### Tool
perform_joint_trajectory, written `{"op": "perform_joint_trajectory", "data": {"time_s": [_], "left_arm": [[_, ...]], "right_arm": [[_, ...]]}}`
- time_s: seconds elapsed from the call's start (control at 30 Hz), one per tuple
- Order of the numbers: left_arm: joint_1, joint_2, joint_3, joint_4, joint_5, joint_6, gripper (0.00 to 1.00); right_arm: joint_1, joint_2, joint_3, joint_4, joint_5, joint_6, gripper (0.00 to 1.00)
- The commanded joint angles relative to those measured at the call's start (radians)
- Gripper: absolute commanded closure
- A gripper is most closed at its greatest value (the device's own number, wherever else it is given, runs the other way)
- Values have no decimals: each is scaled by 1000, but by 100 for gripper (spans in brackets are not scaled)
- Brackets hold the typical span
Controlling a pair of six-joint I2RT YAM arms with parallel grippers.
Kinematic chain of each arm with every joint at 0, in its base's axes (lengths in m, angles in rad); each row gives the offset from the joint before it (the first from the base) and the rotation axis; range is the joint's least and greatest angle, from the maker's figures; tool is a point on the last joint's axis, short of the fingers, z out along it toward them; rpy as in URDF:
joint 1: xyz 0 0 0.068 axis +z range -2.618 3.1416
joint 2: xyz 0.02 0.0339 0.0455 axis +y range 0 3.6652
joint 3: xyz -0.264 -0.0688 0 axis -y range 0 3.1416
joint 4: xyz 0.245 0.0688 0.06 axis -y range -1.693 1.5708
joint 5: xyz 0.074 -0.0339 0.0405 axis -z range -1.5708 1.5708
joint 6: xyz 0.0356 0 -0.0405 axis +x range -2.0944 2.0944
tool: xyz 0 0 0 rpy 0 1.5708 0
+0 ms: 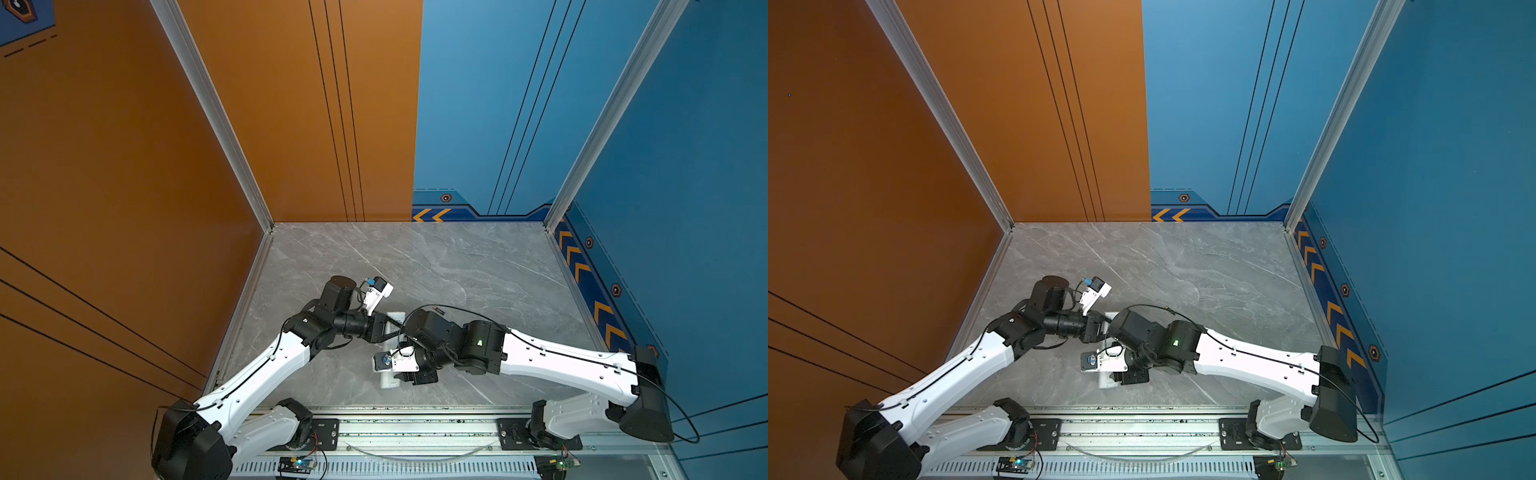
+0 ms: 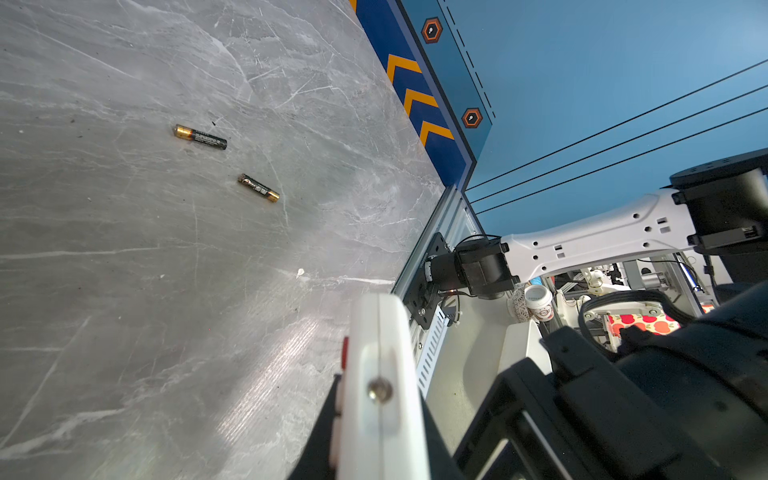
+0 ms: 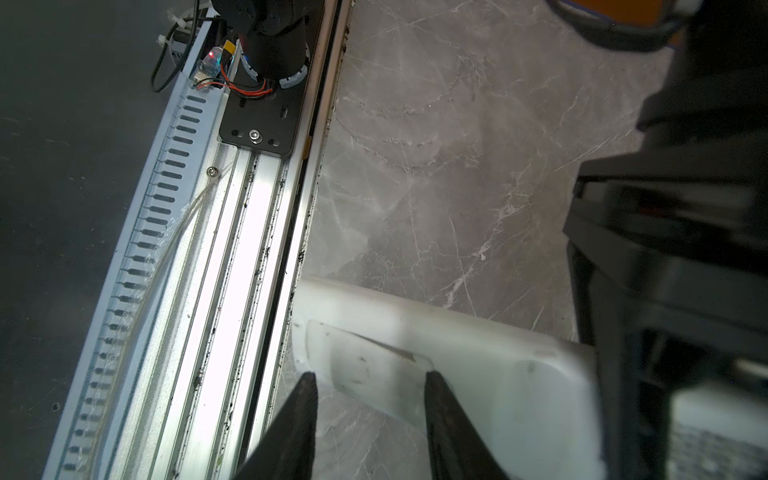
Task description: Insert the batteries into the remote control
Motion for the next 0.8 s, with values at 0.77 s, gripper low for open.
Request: {"op": "perform_joint_trajectory", "data": {"time_s": [0.77], "left_arm": [[0,-17,67,47,-5,15,100]], "right_arm": [[3,-20,-4,-71,-21,7,52]]}}
